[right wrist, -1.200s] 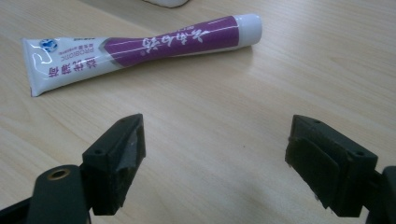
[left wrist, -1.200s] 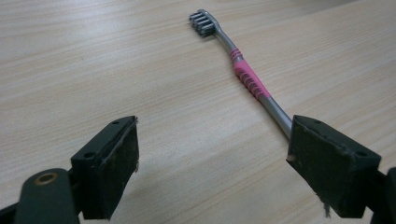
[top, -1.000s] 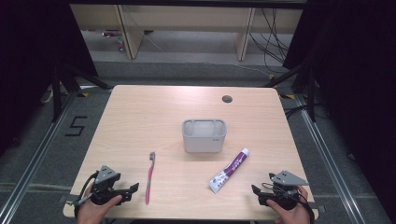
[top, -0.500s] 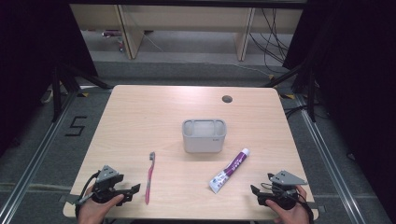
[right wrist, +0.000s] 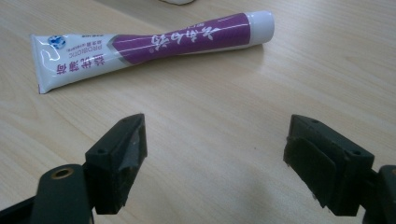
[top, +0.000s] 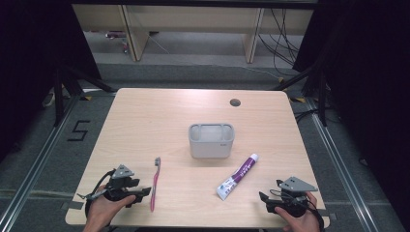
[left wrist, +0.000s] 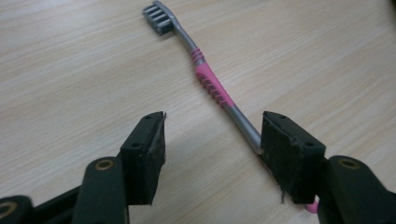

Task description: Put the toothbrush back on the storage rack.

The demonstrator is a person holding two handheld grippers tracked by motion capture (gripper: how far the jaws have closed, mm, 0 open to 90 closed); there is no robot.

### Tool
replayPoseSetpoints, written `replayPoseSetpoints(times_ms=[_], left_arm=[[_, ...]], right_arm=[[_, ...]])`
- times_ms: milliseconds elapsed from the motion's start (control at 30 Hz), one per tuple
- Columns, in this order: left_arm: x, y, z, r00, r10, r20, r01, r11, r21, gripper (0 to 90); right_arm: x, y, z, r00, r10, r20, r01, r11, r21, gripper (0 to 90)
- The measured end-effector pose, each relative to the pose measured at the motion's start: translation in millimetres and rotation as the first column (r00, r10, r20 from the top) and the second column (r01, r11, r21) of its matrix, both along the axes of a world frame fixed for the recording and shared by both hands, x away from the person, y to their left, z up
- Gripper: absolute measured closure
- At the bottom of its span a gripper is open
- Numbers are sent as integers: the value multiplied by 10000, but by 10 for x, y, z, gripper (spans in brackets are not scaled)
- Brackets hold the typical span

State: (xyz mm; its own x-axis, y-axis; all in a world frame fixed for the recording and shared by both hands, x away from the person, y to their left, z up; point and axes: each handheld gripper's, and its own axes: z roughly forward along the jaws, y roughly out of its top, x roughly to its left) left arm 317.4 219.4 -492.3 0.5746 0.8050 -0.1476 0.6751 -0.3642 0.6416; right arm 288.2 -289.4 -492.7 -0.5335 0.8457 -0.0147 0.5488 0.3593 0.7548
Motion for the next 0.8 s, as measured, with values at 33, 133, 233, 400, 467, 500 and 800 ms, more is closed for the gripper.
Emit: replayPoseSetpoints(times_ms=[33,133,233,400,467,500,800], left_arm=[[15,-20,10,10000,-4,-24,5,10000,39,426],[44,-51,40,10000,-13,15,13,9999,106,446],[70,-81,70,9997,-128,-191,132,9997,203,466],[150,-154,102,9968,-540,-587,582,9956,730,503],[183,-168,109,9957,-659,-656,712,9941,814,511],[193,-177,112,9959,-603,-672,658,9944,830,516],[300,-334,93,9897,-763,-1214,935,9854,1425,547]], right_arm=[[-1,0,0,10000,4,-2,-4,10000,2,215],[-2,0,5,10000,30,17,-30,10000,21,216],[-2,1,5,10000,26,-7,-26,10000,30,216],[-19,33,0,9998,-59,-183,63,9998,190,218],[-18,35,-1,9998,-17,-188,20,9999,117,219],[-14,35,-6,9999,33,-129,-32,10000,70,220],[-19,37,1,9999,28,-145,-27,9999,107,223]])
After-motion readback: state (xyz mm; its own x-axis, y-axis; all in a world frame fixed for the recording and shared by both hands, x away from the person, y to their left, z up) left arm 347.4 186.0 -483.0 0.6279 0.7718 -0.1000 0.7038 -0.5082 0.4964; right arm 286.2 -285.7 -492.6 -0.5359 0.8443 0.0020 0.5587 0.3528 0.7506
